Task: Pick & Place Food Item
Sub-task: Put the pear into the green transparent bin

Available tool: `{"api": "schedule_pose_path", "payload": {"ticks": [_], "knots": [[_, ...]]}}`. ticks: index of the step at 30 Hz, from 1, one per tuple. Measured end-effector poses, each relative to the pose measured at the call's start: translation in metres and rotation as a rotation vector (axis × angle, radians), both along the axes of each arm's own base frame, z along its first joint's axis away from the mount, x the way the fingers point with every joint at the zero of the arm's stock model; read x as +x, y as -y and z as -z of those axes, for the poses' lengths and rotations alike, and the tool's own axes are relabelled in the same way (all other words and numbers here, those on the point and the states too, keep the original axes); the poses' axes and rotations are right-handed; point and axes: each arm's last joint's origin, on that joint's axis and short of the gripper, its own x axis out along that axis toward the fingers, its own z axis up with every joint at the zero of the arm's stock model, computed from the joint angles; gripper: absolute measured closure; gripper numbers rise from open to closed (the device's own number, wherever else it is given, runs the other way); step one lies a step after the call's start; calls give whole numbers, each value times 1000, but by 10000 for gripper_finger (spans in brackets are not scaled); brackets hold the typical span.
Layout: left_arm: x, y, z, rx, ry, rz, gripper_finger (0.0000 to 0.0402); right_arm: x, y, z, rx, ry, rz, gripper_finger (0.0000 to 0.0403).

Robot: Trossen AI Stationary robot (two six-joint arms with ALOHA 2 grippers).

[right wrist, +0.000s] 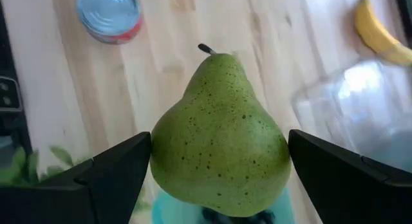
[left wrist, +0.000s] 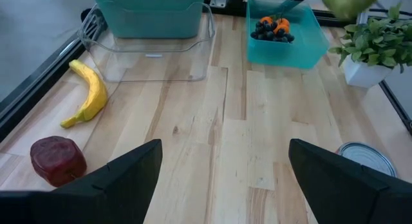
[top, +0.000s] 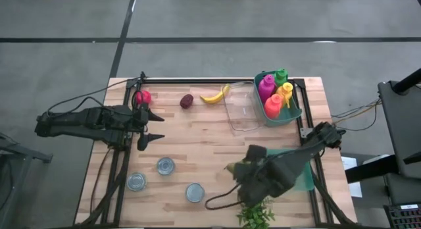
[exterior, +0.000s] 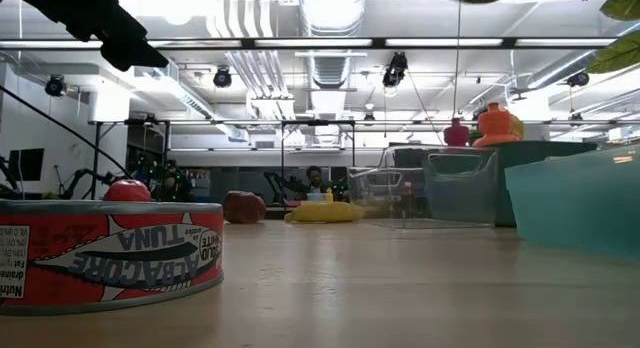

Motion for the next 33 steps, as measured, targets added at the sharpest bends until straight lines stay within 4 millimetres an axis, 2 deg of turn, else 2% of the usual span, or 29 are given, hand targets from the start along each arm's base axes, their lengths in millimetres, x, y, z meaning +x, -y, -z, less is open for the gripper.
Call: {"api": "schedule_pose_path", "payload": {"ticks": [10, 19, 23, 28, 33], "knots": [[0, 0, 0, 0, 0, 0, 58, -55, 19, -24, 58, 50, 93, 44], [0, 0, 0, 0, 0, 0, 58, -101, 35, -4, 112, 32, 195, 44], [0, 0, 0, 0, 0, 0, 58, -106, 36, 8, 114, 35, 189, 44], [0, 0, 0, 0, 0, 0, 58, -106, 37, 14, 83, 25, 156, 44], [0, 0, 0, 0, 0, 0, 58, -98, 34, 12, 21, 148, 109, 44]]}}
